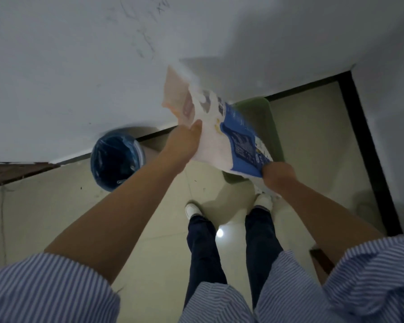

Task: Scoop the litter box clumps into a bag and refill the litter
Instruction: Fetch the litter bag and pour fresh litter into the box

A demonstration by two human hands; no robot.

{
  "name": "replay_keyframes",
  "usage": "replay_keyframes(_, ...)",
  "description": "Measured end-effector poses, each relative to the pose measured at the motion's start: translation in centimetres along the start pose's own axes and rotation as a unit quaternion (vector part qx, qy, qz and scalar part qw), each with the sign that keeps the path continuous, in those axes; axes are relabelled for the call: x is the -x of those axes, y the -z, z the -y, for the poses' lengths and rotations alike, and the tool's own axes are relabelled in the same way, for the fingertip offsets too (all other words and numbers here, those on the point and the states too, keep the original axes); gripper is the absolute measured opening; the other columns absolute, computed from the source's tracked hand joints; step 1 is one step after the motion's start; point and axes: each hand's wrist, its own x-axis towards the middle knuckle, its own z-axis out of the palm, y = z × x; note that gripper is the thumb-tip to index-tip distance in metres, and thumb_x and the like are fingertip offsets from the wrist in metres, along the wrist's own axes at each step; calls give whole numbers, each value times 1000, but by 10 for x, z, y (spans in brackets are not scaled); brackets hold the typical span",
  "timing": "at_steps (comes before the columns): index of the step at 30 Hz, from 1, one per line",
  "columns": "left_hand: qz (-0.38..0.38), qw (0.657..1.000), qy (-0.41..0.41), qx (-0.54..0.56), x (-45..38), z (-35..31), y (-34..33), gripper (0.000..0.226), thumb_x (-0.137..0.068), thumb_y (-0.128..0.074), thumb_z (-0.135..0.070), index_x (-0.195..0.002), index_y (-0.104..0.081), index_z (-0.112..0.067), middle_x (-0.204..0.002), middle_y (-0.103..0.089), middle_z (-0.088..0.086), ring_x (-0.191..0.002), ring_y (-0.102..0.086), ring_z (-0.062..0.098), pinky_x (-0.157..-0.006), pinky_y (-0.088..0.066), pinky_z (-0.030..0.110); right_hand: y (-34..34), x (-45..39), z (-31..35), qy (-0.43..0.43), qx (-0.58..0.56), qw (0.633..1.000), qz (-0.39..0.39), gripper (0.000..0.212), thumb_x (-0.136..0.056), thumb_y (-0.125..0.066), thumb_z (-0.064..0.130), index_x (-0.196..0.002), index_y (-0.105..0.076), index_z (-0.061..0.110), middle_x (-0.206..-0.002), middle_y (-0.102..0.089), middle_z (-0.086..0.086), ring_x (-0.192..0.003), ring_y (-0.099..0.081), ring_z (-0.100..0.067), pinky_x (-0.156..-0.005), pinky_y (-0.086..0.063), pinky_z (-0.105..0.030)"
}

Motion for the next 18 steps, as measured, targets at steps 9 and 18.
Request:
replay_keyframes(9, -9, 966, -68, -251, -51, 34, -31, 46, -100, -32, -31, -123, -50, 4, -122, -56, 23, -113, -52, 34, -92, -38, 35, -12, 14, -36, 66, 113, 983, 128, 25, -99, -30, 11, -99, -56, 10, -129, -53, -15, -118, -52, -26, -99, -42, -33)
replay_keyframes(18, 64, 949, -89, -296, -64, 39, -106, 39, -100, -31, -28, -123, -53, -6, -124, -57, 13, -113, -55, 28, -93, -43, 34, -42, 43, -76, -2, 31, 975, 218, 27, -98, -36, 15, -113, -55, 2, -123, -55, -16, -112, -55, -24, -96, -43, -29)
